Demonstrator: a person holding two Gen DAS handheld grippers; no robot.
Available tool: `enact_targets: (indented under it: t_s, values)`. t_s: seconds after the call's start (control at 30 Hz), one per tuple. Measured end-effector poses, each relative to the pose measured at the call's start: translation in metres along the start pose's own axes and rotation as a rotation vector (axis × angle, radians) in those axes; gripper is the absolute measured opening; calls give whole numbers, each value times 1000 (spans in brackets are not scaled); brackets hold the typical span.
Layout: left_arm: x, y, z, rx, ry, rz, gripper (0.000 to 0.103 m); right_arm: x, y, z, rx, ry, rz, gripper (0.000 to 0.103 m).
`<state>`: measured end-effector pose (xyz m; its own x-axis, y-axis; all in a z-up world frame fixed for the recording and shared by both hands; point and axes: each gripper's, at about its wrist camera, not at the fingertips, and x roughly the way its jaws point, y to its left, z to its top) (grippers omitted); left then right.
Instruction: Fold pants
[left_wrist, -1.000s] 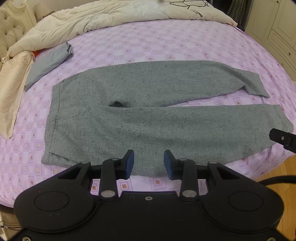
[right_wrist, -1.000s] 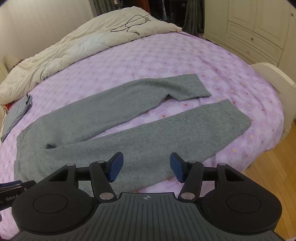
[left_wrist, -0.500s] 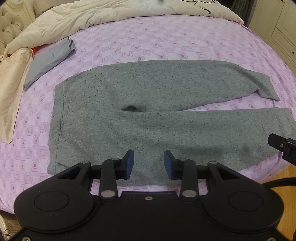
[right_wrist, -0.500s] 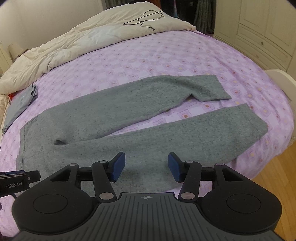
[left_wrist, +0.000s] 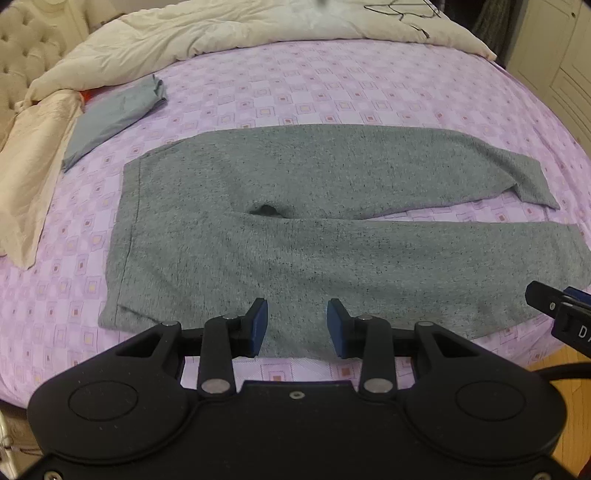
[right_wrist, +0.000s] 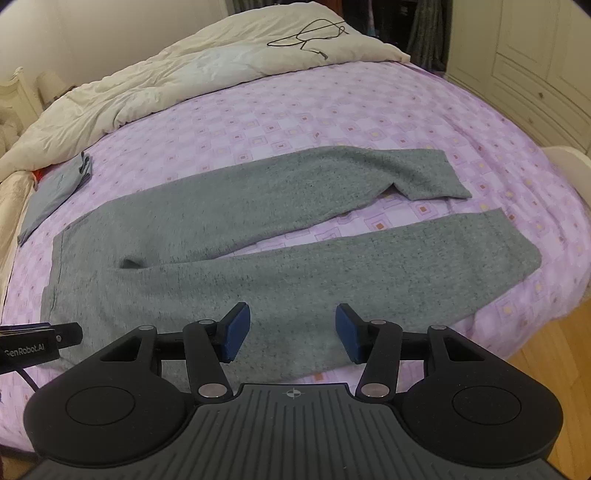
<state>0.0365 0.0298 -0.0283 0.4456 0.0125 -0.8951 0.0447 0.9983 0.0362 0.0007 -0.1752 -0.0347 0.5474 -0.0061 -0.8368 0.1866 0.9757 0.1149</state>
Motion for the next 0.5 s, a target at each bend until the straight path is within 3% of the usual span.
enact_targets:
  t_s: [0.23,0.5]
  values:
    - [-8,-4,-13,-41,-15,20,45,-7,-6,-4,-61,-24,15,50]
    - [1,29,-25,-79,37,70,45,4,27,-19,-160,10,42,50]
